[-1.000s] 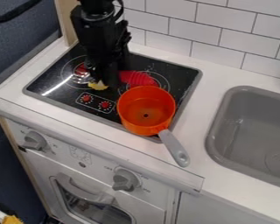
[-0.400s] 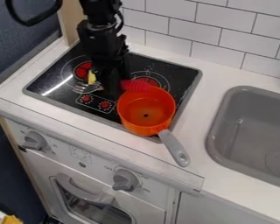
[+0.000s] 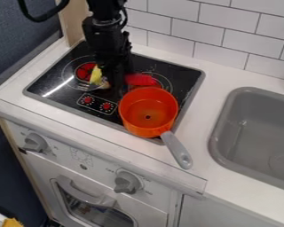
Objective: Déplacer le fourchette au dessu d' une bruleur
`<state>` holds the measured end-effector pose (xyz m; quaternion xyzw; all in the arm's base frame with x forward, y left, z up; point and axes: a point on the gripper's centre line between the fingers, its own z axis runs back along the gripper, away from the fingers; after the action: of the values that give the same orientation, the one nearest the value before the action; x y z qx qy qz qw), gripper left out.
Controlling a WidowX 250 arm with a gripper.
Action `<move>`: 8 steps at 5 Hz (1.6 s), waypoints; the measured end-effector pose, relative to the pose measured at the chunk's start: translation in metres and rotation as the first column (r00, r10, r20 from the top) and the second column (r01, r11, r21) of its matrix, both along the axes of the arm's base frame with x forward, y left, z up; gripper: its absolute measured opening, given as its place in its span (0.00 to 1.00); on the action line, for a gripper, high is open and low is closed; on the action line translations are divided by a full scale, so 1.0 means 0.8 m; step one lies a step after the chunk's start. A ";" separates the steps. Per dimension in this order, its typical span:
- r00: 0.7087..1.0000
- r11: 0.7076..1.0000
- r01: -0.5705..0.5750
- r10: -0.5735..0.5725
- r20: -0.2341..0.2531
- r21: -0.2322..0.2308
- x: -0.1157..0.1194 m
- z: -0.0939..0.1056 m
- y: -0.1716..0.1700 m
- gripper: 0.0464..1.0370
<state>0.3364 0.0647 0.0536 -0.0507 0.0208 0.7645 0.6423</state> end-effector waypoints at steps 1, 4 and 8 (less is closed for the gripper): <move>0.999 0.999 -0.047 0.047 0.008 0.001 0.015 -0.004 0.012 0.33; 0.989 0.989 -0.141 0.140 0.037 0.035 0.065 -0.012 0.044 0.33; 0.982 0.984 -0.164 0.157 0.105 0.067 0.091 -0.005 0.061 0.33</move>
<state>0.4094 0.1139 0.0493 -0.0660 -0.0442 0.8106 0.5802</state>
